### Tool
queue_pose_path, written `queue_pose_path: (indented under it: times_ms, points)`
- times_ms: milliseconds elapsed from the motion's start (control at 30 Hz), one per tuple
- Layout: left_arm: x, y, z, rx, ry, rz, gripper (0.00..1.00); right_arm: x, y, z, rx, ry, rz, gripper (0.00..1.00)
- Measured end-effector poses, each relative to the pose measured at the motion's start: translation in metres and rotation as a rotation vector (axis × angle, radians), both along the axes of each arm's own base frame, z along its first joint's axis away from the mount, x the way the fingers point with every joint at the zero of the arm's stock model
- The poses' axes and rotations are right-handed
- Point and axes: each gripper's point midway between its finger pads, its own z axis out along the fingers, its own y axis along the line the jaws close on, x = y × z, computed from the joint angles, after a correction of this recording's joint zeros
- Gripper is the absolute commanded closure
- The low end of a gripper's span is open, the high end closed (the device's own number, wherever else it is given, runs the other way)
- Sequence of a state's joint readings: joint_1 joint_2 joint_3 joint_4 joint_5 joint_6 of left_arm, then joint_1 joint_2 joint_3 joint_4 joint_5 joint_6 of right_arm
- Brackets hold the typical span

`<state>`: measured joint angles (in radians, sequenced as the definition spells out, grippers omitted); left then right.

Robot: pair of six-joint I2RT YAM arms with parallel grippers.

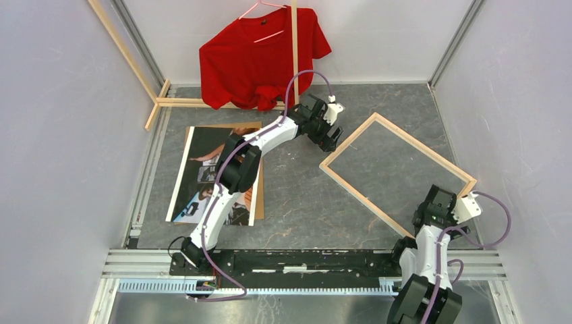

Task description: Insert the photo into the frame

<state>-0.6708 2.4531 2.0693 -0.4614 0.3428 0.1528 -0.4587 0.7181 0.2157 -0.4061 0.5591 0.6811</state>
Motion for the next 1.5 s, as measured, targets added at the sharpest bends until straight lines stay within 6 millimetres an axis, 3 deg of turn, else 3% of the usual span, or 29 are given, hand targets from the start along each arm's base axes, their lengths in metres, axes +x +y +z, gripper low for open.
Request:
queue_pose_path:
  times_ms: [100, 400, 667, 867, 1033, 1500]
  points:
    - [0.000, -0.002, -0.001, -0.009, 0.011, 0.005, 0.07, 0.005, -0.006, -0.001, -0.008, -0.052, -0.015, 0.11]
    - [-0.004, -0.006, -0.004, -0.046, 0.037, -0.012, 0.21, 0.048, -0.012, 0.004, 0.004, -0.196, 0.095, 0.19]
    - [-0.024, 0.028, -0.004, -0.011, 0.043, -0.037, 0.29, 0.086, -0.003, 0.007, 0.049, -0.271, 0.266, 0.22]
    - [-0.066, 0.048, -0.011, 0.039, 0.074, -0.146, 0.33, 0.112, 0.021, 0.010, 0.134, -0.350, 0.423, 0.24]
    - [-0.095, 0.069, -0.013, 0.069, 0.092, -0.206, 0.34, 0.115, 0.025, 0.010, 0.156, -0.327, 0.461, 0.21]
    - [-0.153, 0.099, -0.015, 0.075, 0.163, -0.335, 0.43, 0.126, 0.027, 0.010, 0.218, -0.252, 0.522, 0.26]
